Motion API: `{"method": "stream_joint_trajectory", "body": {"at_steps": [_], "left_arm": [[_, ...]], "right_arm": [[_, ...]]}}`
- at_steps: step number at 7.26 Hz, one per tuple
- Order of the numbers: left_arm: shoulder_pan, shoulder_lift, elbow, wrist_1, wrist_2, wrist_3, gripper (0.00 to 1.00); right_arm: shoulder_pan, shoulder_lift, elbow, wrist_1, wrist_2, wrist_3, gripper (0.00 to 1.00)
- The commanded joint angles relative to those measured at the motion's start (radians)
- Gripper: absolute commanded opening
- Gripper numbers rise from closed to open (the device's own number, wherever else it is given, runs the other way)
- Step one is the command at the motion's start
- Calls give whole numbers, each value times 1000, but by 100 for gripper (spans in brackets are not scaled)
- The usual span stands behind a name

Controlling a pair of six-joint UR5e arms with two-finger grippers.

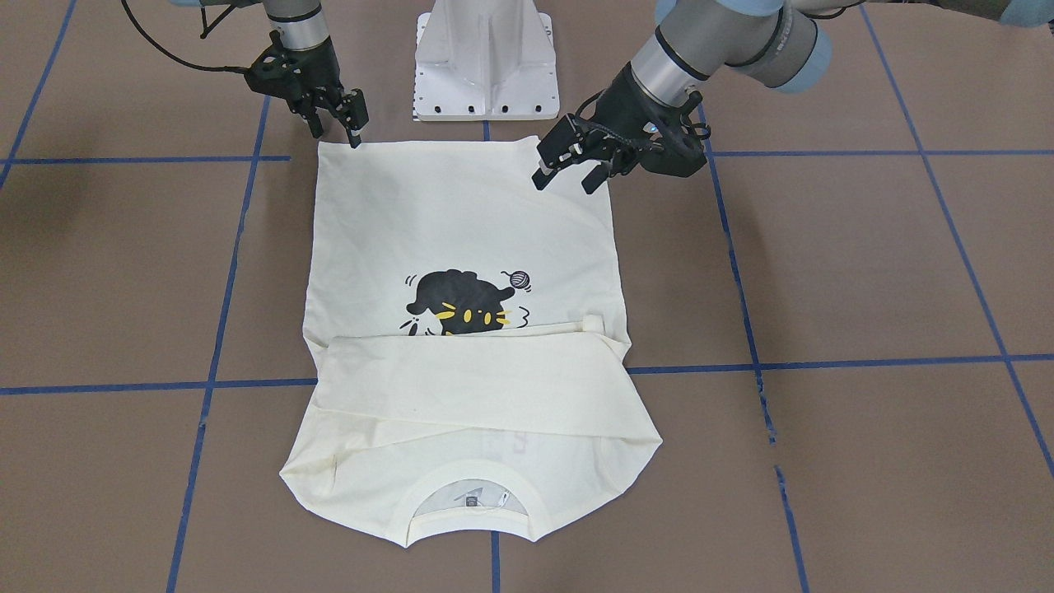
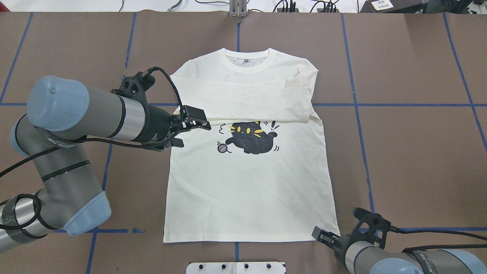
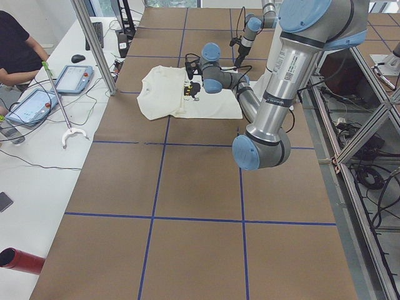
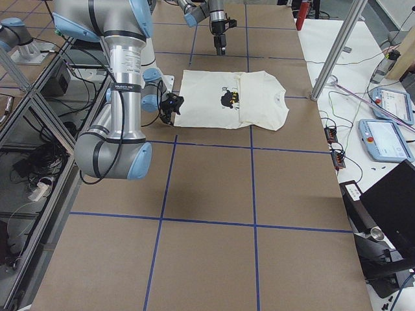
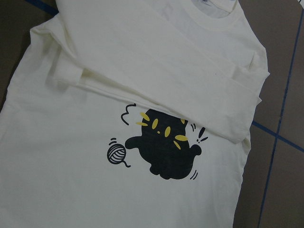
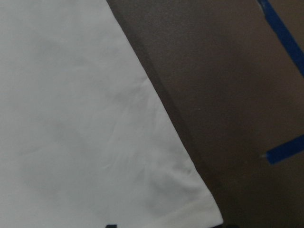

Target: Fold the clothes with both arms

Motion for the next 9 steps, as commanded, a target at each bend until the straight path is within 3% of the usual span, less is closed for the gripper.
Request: {"method": "stream_joint_trajectory", "body": {"at_steps": [1,2,3,6,7,8,9], "left_arm": [[2,1,0,0,3,-27,95],[4,0,2,0,1,-29,95],[4,-1,2,0,3,-27,95],[7,3,6,1,3,-32,95],[27,37,-6,26,6,-124,90],[103,55,-58,122,19,-203,89],[225,85,-123,214,167,-210,87]], "right_arm": [[-9,-28,-2,-11,0,6,72],[-7,-28,0,-11,-2,6,43],[-6,-28,6,-11,0,17,0],[-7,-25,7,-11,-2,17,0],[-7,-22,12,-9,-2,17,0],[-6,-25,42,-11,0,17,0],[-6,-26,50,-11,1,17,0]]}}
